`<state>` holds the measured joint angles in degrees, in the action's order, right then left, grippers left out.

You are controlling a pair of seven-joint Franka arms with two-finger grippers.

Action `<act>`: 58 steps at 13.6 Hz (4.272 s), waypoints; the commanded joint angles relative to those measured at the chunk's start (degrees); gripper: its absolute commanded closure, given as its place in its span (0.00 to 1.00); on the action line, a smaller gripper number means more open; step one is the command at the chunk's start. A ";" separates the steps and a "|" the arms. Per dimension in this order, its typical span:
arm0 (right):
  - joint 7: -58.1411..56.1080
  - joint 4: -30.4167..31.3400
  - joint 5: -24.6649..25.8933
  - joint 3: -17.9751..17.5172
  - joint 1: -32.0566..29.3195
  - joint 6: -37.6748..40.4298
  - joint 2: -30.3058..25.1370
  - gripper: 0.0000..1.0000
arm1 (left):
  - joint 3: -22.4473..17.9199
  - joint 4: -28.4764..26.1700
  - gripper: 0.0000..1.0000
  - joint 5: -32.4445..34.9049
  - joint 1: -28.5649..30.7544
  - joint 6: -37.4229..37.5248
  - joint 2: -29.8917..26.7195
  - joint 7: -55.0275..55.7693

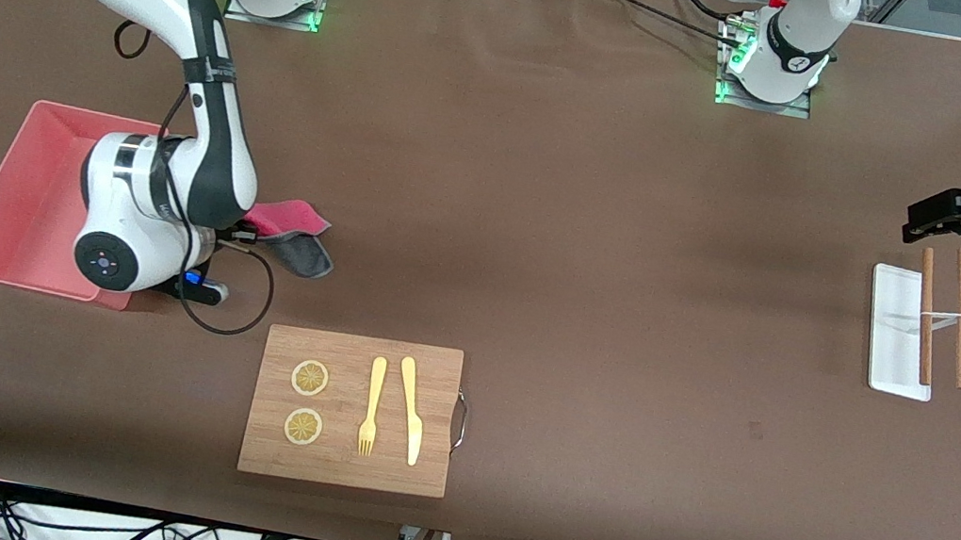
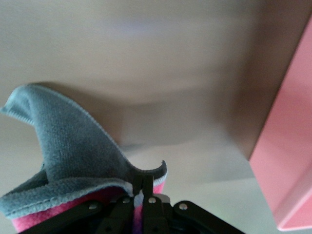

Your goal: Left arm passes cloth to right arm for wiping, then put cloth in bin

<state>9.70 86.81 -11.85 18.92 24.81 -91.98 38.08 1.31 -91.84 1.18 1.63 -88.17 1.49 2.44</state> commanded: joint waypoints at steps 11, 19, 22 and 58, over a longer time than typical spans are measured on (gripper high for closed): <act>-26.63 -1.74 9.11 18.60 -0.98 11.12 -9.69 1.00 | 0.00 1.57 0.00 0.49 2.41 -0.24 1.85 -6.83; -38.43 -1.12 11.85 18.43 -8.98 2.78 -4.42 1.00 | 0.09 1.57 0.00 0.49 2.41 -0.16 1.76 -6.75; -40.63 -1.03 11.68 18.43 -9.78 -0.30 -2.32 1.00 | 0.09 1.57 0.00 0.49 2.32 -0.07 1.76 -6.66; -9.52 5.47 13.61 -17.86 -22.08 6.73 -39.66 0.00 | 0.09 1.66 0.00 0.40 2.41 -0.07 1.85 -6.13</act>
<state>0.02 90.91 0.93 2.24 4.34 -84.57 0.43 1.26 -91.61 1.18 3.85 -88.71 2.75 -3.14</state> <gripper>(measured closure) 0.000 0.000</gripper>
